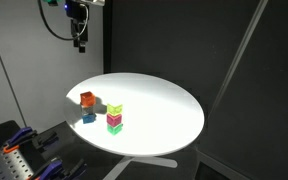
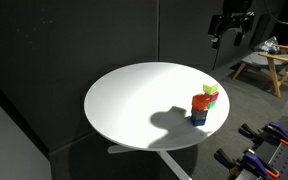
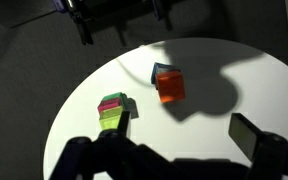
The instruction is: Move the green block to the other stack of blocks
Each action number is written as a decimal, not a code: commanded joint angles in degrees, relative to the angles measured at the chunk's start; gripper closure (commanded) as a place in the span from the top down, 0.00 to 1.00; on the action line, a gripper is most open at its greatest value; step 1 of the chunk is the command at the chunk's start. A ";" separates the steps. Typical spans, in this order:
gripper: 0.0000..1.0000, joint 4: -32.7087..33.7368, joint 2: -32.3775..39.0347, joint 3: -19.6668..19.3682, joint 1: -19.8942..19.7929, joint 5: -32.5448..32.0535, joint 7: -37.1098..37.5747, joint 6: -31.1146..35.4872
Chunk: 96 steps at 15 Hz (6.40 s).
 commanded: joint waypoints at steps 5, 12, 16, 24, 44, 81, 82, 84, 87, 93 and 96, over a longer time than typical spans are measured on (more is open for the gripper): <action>1.00 9.89 9.26 -3.51 -2.04 0.58 2.62 -3.33; 1.00 12.10 13.94 -5.53 -1.71 -0.41 -0.50 -1.51; 1.00 9.23 13.75 -5.77 -1.67 -2.48 -4.35 2.20; 1.00 5.01 14.11 -8.04 -2.42 -3.21 -9.50 9.73; 1.00 0.90 25.94 -9.27 -1.69 -8.30 -11.74 25.23; 1.00 4.36 34.52 -10.02 -1.40 -8.76 -11.67 28.47; 1.00 4.56 34.90 -10.09 -1.37 -8.79 -11.63 28.46; 1.00 4.96 35.58 -10.25 -1.36 -8.80 -11.63 28.46; 1.00 5.43 36.47 -10.47 -1.33 -8.85 -11.61 28.38; 1.00 5.95 37.86 -10.85 -1.26 -8.97 -11.45 28.23; 0.73 6.28 38.46 -10.92 -1.21 -8.86 -11.43 27.96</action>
